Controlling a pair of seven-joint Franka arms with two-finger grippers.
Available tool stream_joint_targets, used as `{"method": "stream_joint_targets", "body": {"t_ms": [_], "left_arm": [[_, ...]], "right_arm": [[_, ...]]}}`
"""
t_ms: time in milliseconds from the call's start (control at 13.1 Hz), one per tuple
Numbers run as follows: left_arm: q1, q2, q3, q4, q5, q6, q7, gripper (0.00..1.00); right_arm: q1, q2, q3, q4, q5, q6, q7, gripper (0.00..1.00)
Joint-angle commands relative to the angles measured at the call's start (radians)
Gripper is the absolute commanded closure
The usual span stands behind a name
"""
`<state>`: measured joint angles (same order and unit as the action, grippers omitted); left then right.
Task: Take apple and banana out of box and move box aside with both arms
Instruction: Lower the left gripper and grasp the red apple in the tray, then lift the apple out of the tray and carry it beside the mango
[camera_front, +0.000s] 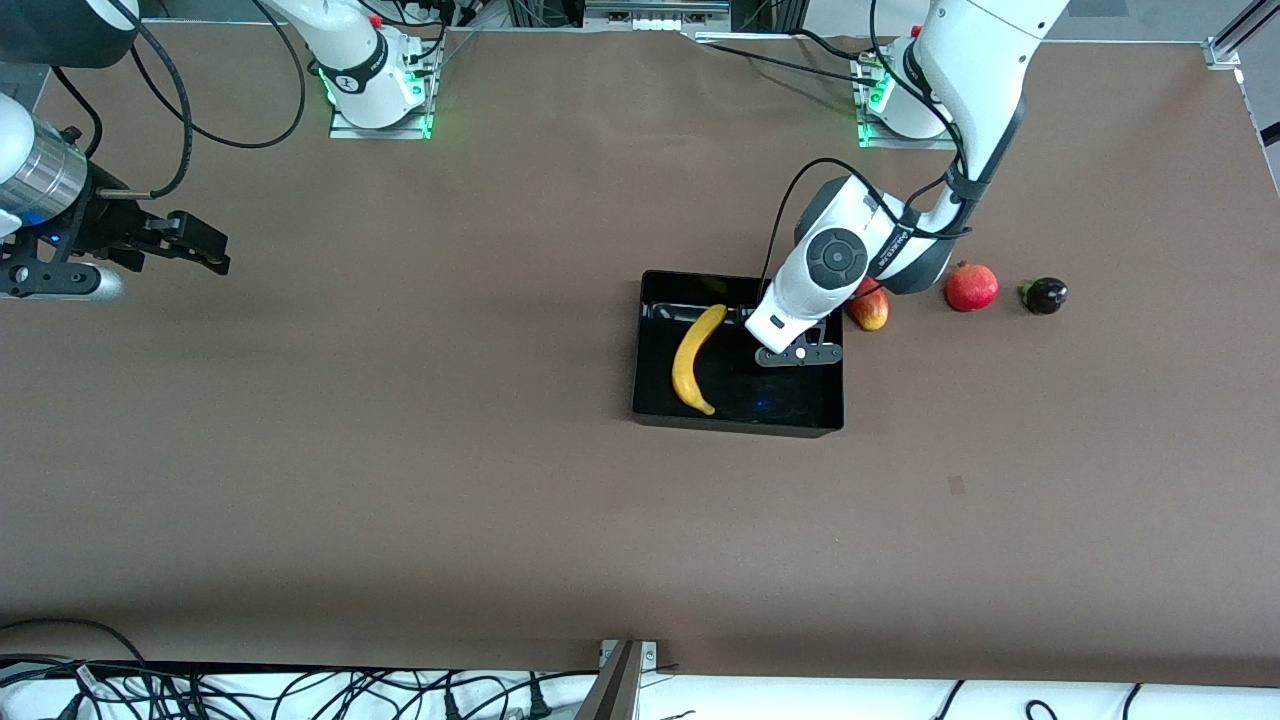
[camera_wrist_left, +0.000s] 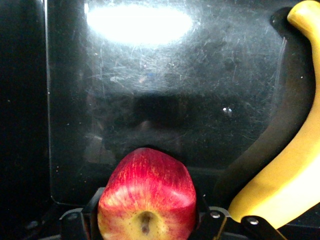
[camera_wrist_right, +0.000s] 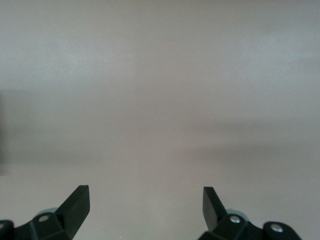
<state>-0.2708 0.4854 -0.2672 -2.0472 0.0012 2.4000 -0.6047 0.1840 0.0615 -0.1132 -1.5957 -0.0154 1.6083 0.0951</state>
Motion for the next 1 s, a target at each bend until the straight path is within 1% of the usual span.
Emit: {"method": "stream_joint_targets", "body": {"t_ms": [0,153,230,383,536,613,689,766,842,919], "left_arm": [[0.007,-0.016,0.002,0.008,0.017,-0.022,-0.011,0.75],[0.019,-0.039,0.002,0.069,0.014,-0.126,-0.012,0.75],[0.030,-0.054,0.000,0.129,0.010,-0.222,-0.010,0.75],[0.062,-0.060,0.002,0.276,0.008,-0.460,0.018,0.75],[0.132,-0.063,0.002,0.393,0.005,-0.641,0.185,0.75],[0.178,-0.077,0.002,0.418,0.008,-0.718,0.277,0.74],[0.229,-0.105,0.005,0.410,0.016,-0.763,0.387,0.74],[0.287,-0.125,0.008,0.401,0.017,-0.784,0.479,0.74],[0.367,-0.128,0.008,0.400,0.032,-0.810,0.606,0.75],[0.433,-0.119,0.008,0.383,0.084,-0.806,0.713,0.75]], "right_arm": [[-0.011,0.003,0.009,0.010,-0.011,0.002,-0.001,0.00],[-0.011,0.003,0.009,0.010,-0.012,0.001,-0.001,0.00],[-0.011,0.003,0.009,0.008,-0.011,0.001,-0.001,0.00],[-0.011,0.003,0.009,0.010,-0.011,0.005,-0.001,0.00],[-0.009,0.003,0.009,0.011,-0.011,0.007,-0.001,0.00],[-0.011,0.003,0.009,0.011,-0.012,0.009,-0.001,0.00],[-0.012,0.003,0.009,0.011,-0.012,0.010,-0.001,0.00],[-0.012,0.003,0.009,0.011,-0.012,0.010,-0.001,0.00],[-0.011,0.003,0.009,0.011,-0.012,0.010,-0.001,0.00],[-0.011,0.003,0.009,0.011,-0.012,0.010,-0.001,0.00]]}}
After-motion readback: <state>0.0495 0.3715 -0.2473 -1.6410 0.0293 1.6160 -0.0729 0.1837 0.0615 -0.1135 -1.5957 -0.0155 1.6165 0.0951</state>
